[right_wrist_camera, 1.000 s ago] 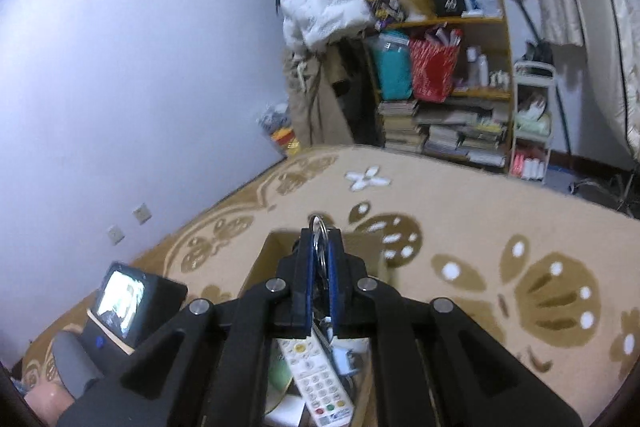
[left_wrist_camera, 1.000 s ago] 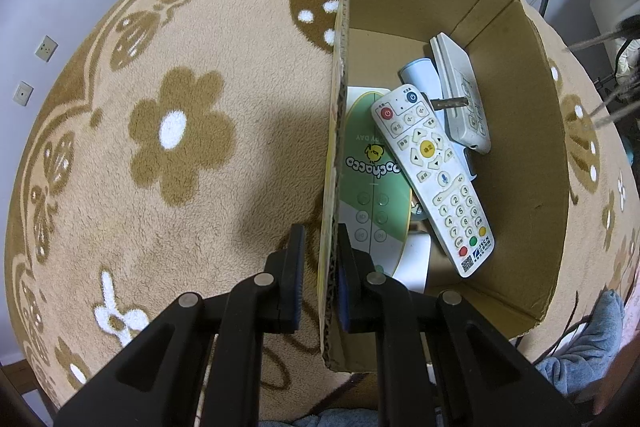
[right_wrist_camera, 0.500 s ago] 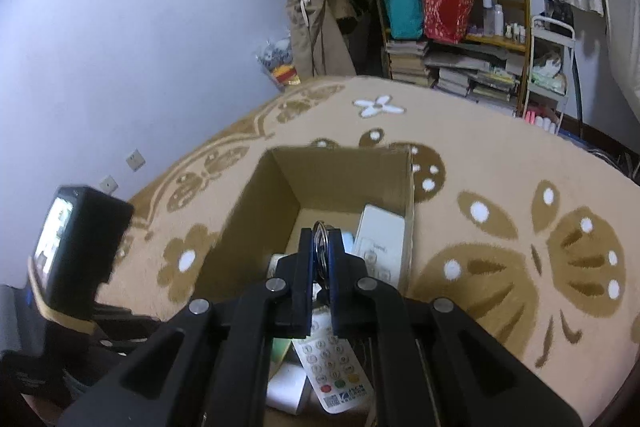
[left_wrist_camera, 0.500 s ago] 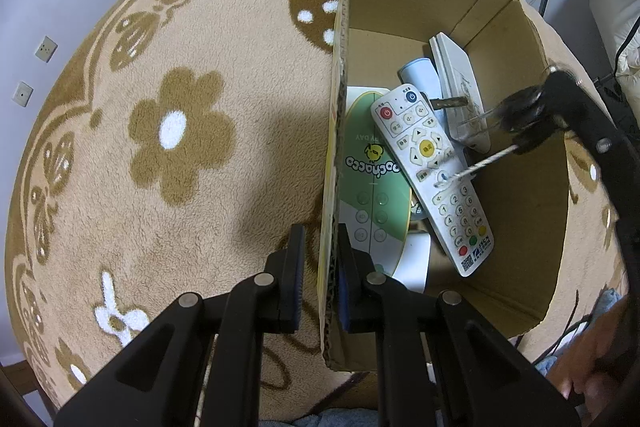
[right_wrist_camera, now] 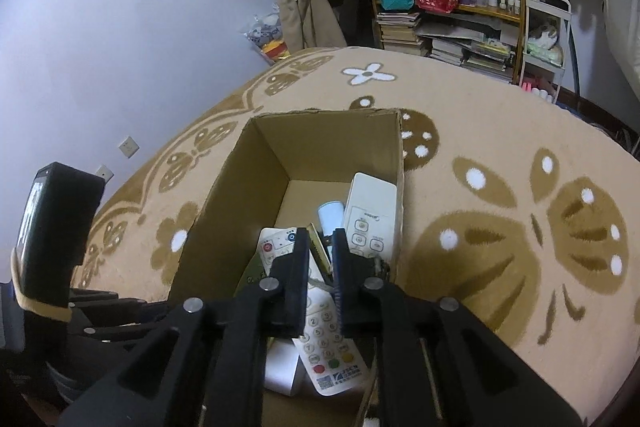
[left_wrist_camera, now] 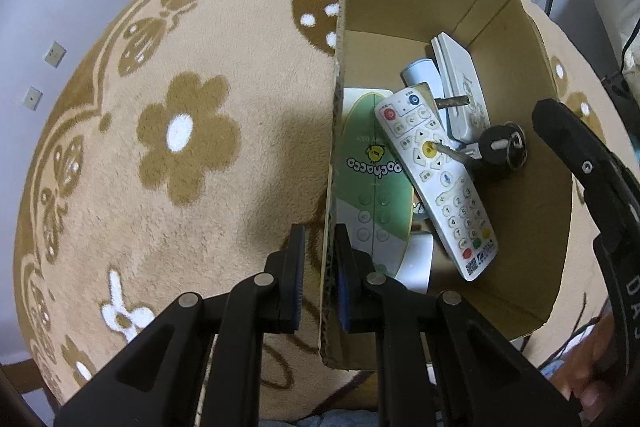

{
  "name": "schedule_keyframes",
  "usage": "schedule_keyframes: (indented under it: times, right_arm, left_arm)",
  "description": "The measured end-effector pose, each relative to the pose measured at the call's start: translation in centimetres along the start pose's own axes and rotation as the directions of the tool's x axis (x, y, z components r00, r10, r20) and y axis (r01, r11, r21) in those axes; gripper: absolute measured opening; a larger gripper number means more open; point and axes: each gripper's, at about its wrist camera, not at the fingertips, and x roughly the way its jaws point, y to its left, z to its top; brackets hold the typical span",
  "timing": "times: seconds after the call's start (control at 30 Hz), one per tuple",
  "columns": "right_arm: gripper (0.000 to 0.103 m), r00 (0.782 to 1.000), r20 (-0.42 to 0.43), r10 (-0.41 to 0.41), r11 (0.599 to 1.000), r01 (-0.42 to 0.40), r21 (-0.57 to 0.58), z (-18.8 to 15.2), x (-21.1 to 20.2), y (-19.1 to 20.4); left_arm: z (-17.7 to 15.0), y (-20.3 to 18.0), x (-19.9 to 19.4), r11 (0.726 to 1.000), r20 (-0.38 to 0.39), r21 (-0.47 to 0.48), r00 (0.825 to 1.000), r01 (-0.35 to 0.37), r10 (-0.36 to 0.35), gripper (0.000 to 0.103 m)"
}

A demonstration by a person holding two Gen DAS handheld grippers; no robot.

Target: Organize rigid objects

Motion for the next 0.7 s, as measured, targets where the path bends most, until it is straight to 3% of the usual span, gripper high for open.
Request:
schedule_keyframes:
  times: [0.07,0.13,0.27,0.4,0.43,0.6,0.67,0.7]
  right_arm:
    - [0.019,1.000,0.000,-0.004,1.000,0.004,0.003,0.0,-0.1,-0.1]
    - [0.032,1.000,-0.002,-0.003,1.000,0.003,0.007,-0.1,-0.5,-0.2]
    - [0.043,1.000,0.011,-0.005,1.000,0.005,0.025,-0.4,-1.3,-0.5]
    - [0.065,0.999,0.023,-0.023,0.999,0.022,0.032,-0.5,-2.2,-0.8]
    - [0.073,0.999,0.029,-0.037,0.999,0.036,0.029,-0.5,-2.5,-0.8]
    - [0.093,0.994,0.072,-0.080,0.997,0.079,0.019,-0.4,-4.2,-1.1]
    - [0.100,0.994,0.076,-0.079,0.997,0.078,0.013,-0.4,-4.9,-1.4]
    - [0.103,0.993,0.079,-0.082,0.997,0.081,0.012,-0.4,-5.2,-1.6]
  left_arm:
    - [-0.1,-0.1,-0.4,1.000,0.010,-0.005,1.000,-0.007,0.007,0.014]
    - [-0.1,0.0,-0.7,1.000,0.017,-0.015,1.000,-0.004,0.005,0.014]
    - [-0.3,-0.1,-1.1,1.000,0.027,-0.015,1.000,-0.011,0.011,0.014]
    - [-0.4,-0.3,-1.8,0.999,0.048,-0.012,0.998,-0.032,0.032,0.014]
    - [-0.5,-0.4,-2.1,0.999,0.057,-0.013,0.998,-0.037,0.038,0.016]
    - [-0.9,-0.3,-3.8,0.996,0.123,-0.017,0.989,-0.084,0.086,0.029]
    - [-1.1,-0.1,-4.5,0.995,0.152,-0.027,0.983,-0.100,0.103,0.053]
    - [-1.1,-0.1,-4.7,0.994,0.163,-0.028,0.981,-0.103,0.106,0.059]
